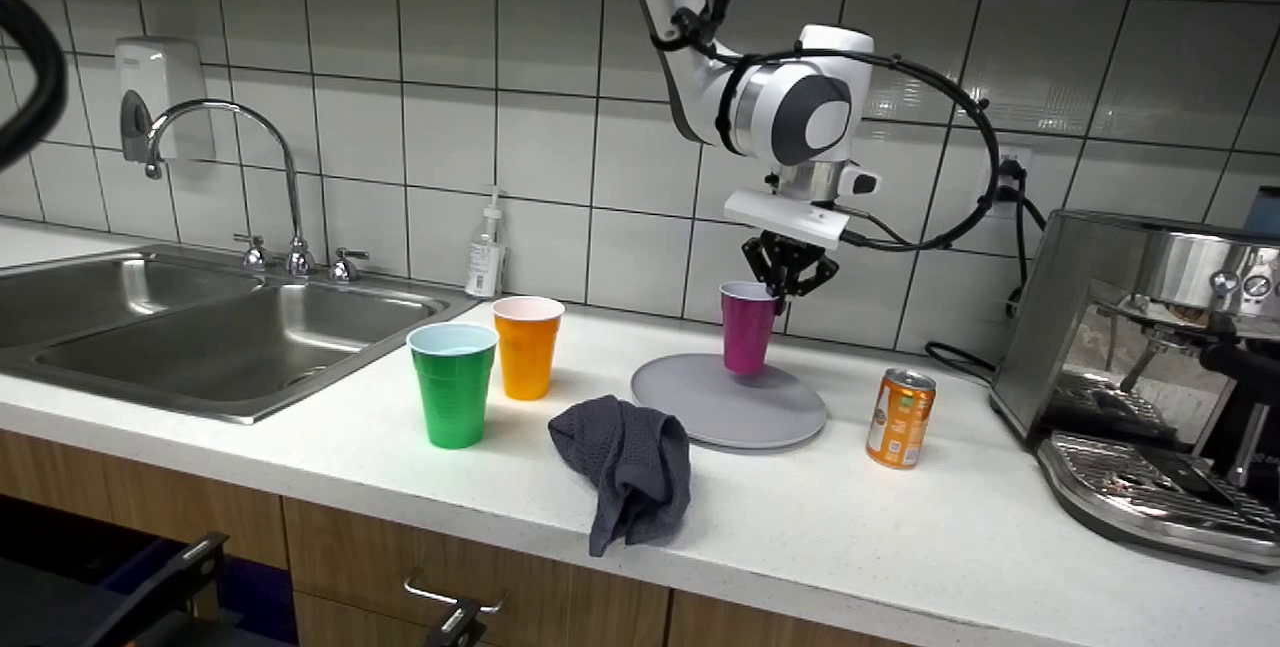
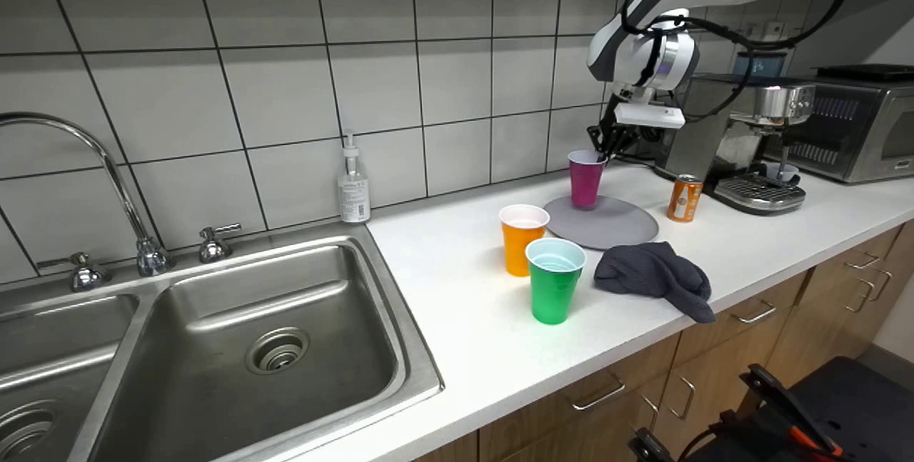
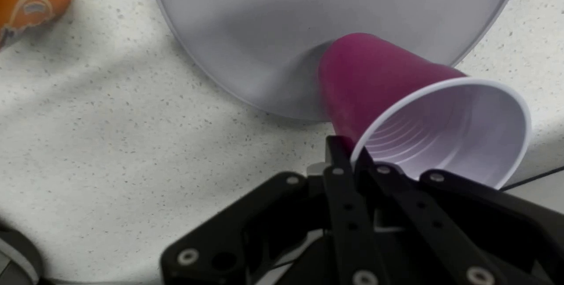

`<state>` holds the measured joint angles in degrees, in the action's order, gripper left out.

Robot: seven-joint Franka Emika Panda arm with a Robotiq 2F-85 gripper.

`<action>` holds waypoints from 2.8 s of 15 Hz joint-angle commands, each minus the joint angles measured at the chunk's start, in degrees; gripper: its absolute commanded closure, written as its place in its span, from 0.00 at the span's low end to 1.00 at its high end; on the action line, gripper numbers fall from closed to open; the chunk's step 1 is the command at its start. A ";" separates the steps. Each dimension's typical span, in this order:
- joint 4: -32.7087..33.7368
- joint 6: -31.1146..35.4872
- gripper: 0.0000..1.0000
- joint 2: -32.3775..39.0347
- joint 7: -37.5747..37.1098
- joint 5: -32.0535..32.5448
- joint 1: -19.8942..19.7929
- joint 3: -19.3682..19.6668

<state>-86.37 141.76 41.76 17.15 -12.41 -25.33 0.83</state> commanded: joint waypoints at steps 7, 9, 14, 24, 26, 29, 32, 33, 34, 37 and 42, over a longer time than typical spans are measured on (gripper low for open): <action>5.69 -4.39 0.99 3.45 -0.32 0.24 -0.25 0.85; 6.13 -4.63 0.99 3.95 -0.44 0.37 -0.13 1.02; 7.43 -5.66 0.99 4.90 -0.62 0.48 0.01 1.10; 6.72 -5.16 0.09 3.58 -0.02 -0.19 -0.31 0.55; 6.13 -4.74 0.00 3.06 0.08 -0.26 -0.30 0.49; 4.63 -3.95 0.00 1.84 0.43 -0.35 -0.25 0.35; 3.15 -3.13 0.00 0.55 0.54 -0.36 -0.07 0.31; 2.59 -2.95 0.00 0.11 0.54 -0.36 0.02 0.30; 1.98 -2.70 0.00 -0.34 0.49 -0.32 0.17 0.33; -1.13 -1.46 0.00 -2.41 0.49 -0.07 0.89 0.50; -8.55 2.12 0.00 -7.16 0.79 0.29 2.43 0.59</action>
<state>-87.72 141.20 39.87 17.10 -12.37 -23.73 1.44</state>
